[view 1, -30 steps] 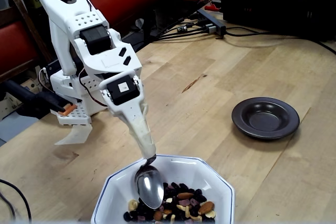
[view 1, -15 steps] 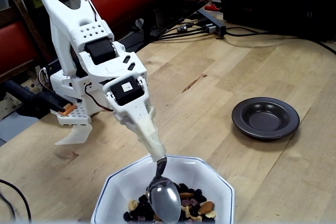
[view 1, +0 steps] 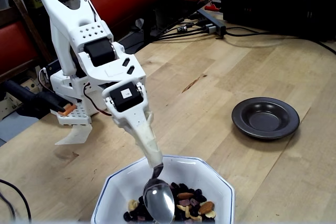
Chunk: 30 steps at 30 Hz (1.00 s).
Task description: Use spoon to transfer food from the white bowl to brown plate
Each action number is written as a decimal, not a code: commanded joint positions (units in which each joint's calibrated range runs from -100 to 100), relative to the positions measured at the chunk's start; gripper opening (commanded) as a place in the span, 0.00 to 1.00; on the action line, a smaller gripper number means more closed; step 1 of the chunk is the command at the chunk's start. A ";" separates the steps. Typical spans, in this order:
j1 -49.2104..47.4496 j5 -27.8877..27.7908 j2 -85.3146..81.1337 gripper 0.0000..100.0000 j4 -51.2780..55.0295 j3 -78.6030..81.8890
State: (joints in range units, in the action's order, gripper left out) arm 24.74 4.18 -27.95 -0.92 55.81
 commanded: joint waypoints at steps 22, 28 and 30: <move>1.40 -0.24 0.01 0.05 0.37 -3.15; 1.03 -0.10 -0.76 0.05 -1.21 2.33; 1.03 0.15 -0.76 0.05 -2.95 4.99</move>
State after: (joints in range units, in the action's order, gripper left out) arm 24.74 4.22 -27.44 -1.00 58.33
